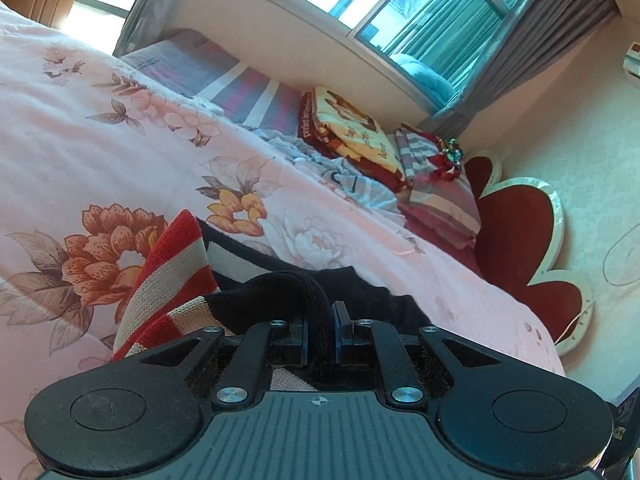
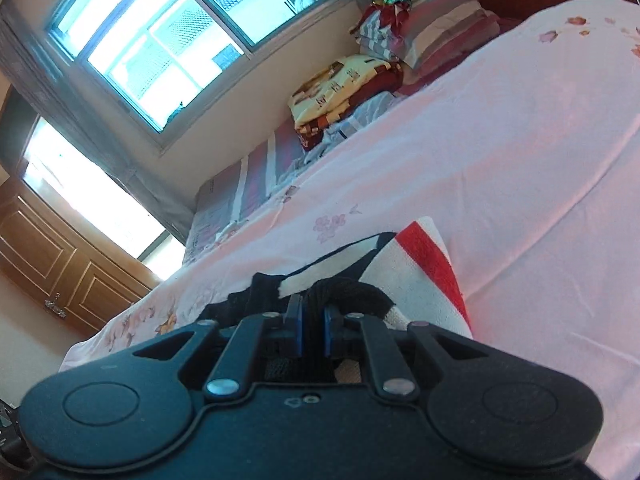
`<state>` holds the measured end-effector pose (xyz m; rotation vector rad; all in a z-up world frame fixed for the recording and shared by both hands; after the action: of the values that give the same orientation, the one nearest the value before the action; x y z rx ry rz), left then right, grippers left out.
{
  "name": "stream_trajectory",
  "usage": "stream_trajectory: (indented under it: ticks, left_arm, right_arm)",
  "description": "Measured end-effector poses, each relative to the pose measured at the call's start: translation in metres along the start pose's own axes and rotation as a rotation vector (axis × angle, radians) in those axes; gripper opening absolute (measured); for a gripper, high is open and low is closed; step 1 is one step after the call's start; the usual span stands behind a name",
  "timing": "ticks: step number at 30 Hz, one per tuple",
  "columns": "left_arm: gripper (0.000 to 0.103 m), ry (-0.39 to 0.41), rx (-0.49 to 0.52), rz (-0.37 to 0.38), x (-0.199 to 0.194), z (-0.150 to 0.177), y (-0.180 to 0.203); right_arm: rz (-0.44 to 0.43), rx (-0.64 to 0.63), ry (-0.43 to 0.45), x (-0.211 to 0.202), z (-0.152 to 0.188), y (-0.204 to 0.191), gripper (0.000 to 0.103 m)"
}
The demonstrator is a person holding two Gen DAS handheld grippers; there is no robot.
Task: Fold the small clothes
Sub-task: 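Lift the gripped hem with both tools and fold it over onto the collar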
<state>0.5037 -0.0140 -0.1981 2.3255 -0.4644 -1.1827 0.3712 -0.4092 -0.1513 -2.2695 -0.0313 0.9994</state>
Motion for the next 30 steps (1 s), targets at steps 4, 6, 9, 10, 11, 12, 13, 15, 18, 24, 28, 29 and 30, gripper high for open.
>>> stream_trajectory:
  ticks: [4, 6, 9, 10, 11, 12, 13, 15, 18, 24, 28, 29, 30]
  left_arm:
    - [0.012, -0.037, -0.035, -0.049, 0.022, -0.008, -0.010]
    - [0.012, -0.043, -0.038, -0.055, 0.027, -0.013, -0.011]
    - [0.014, -0.040, -0.035, -0.060, 0.030, -0.021, -0.007]
    - [0.018, -0.053, -0.035, -0.064, 0.031, -0.021, -0.007]
    - [0.023, -0.069, -0.042, -0.065, 0.031, -0.021, -0.007]
    - [0.045, -0.073, -0.043, -0.056, 0.029, -0.021, -0.007]
    - [0.078, -0.059, -0.038, -0.060, 0.024, -0.021, -0.007]
    - [0.100, 0.023, -0.035, -0.086, 0.008, -0.025, -0.009]
    - [0.100, 0.058, -0.023, -0.108, -0.006, -0.035, -0.014]
    - [0.100, 0.019, 0.100, -0.129, 0.002, -0.020, -0.003]
    - [0.100, -0.004, 0.168, -0.203, 0.029, -0.008, 0.009]
    - [0.100, -0.008, 0.175, -0.249, 0.034, -0.008, 0.005]
    - [0.100, -0.028, 0.171, -0.272, 0.038, -0.007, -0.002]
  right_arm:
    - [0.029, 0.046, -0.042, 0.029, -0.006, 0.016, 0.012]
    - [0.023, 0.054, -0.038, 0.032, -0.009, 0.018, 0.019]
    - [0.031, 0.045, -0.017, 0.034, -0.015, 0.015, 0.024]
    - [0.028, 0.049, -0.012, 0.034, -0.018, 0.014, 0.026]
    - [0.026, 0.057, -0.009, 0.035, -0.020, 0.015, 0.034]
    - [0.018, 0.060, -0.007, 0.035, -0.023, 0.014, 0.045]
    - [0.007, 0.060, -0.001, 0.032, -0.023, 0.013, 0.054]
    - [0.024, 0.053, 0.041, 0.024, -0.027, 0.011, 0.094]
    - [0.035, 0.054, 0.063, 0.013, -0.032, 0.017, 0.076]
    - [0.189, -0.193, 0.055, 0.018, -0.017, -0.012, 0.045]
    - [0.228, -0.349, -0.012, 0.046, -0.003, -0.047, 0.043]
    - [0.242, -0.362, -0.026, 0.052, -0.002, -0.049, 0.044]
    - [0.281, -0.386, -0.034, 0.058, -0.001, -0.048, 0.043]
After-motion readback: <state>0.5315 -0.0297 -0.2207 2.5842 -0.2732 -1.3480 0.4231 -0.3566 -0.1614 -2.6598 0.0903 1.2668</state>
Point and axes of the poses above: each gripper's, at about its wrist camera, not at the fingertips, and x roughly the way its jaws point, y to its right, z to its underside, the point moved 3 cm from there along x, roughly the way its jaws point, and after that the axes turned 8 degrees about -y, right-handed, at the moved point
